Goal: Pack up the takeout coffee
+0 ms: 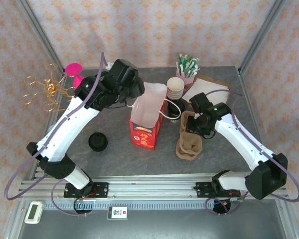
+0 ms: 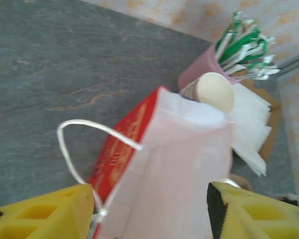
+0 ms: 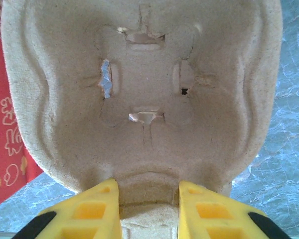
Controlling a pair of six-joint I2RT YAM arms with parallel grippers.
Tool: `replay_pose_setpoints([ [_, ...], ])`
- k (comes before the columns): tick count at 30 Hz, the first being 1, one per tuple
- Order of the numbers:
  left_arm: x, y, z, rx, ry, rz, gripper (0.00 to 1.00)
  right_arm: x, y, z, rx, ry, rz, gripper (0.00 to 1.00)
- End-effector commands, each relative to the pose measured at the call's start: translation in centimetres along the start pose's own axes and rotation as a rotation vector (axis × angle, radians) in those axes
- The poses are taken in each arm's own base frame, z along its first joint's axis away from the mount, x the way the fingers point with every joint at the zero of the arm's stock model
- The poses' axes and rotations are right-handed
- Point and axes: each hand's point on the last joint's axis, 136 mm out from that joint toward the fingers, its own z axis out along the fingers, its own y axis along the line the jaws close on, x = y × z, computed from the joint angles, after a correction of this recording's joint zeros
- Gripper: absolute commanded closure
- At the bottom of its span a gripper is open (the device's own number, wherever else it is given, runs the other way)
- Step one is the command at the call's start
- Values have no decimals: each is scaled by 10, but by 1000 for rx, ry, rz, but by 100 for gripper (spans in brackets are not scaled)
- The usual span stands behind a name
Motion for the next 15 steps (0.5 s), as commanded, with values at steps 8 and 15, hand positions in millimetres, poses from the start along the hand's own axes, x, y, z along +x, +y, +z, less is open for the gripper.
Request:
replay_pose_setpoints([
  [8,38,19,66,-84,131,256,30,-15,4,-18,1,-45,-18,73],
  [15,42,21,81,-53,120,265,54,-15,7,-23,-8,-42,-10,74],
])
